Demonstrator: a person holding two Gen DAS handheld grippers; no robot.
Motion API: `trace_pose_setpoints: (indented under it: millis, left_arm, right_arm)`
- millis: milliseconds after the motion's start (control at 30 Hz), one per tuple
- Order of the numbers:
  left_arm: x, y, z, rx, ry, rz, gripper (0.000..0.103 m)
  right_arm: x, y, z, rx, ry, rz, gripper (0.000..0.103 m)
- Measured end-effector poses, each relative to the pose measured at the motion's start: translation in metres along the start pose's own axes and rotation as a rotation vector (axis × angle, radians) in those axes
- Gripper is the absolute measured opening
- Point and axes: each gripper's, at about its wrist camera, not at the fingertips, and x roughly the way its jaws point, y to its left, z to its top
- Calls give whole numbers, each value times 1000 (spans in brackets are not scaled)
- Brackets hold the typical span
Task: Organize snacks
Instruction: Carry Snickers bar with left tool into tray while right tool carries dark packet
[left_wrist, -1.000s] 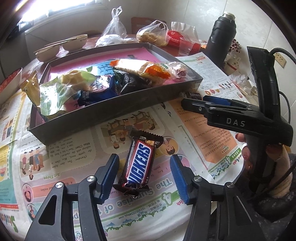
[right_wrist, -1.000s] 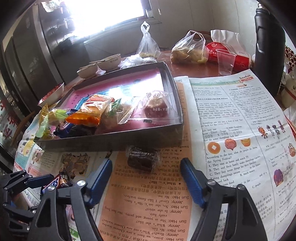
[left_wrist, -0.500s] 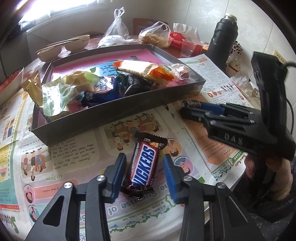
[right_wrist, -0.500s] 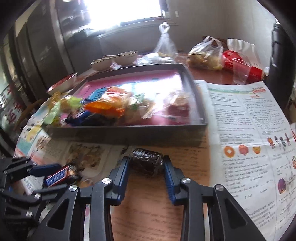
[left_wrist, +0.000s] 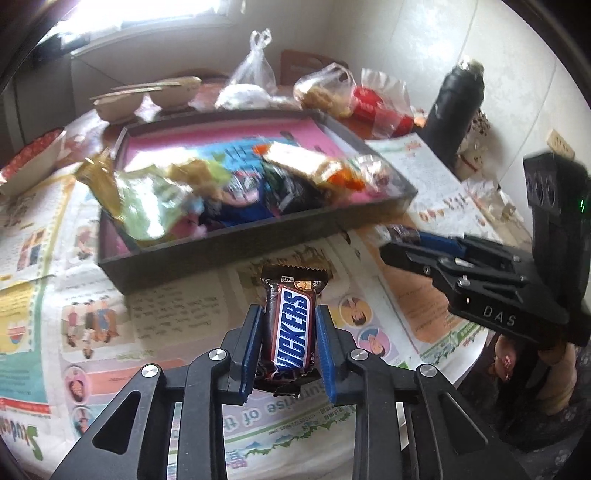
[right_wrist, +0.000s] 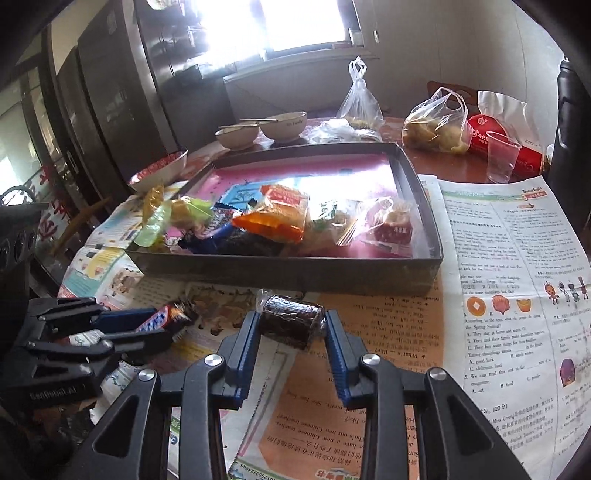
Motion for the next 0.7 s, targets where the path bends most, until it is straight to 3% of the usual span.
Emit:
trace_pose_setpoints:
  millis: [700]
  left_arm:
    - [-33,9,42,-59,-143,13,28]
  right_arm:
    - [-24,-17,18,37,-80,-35,36]
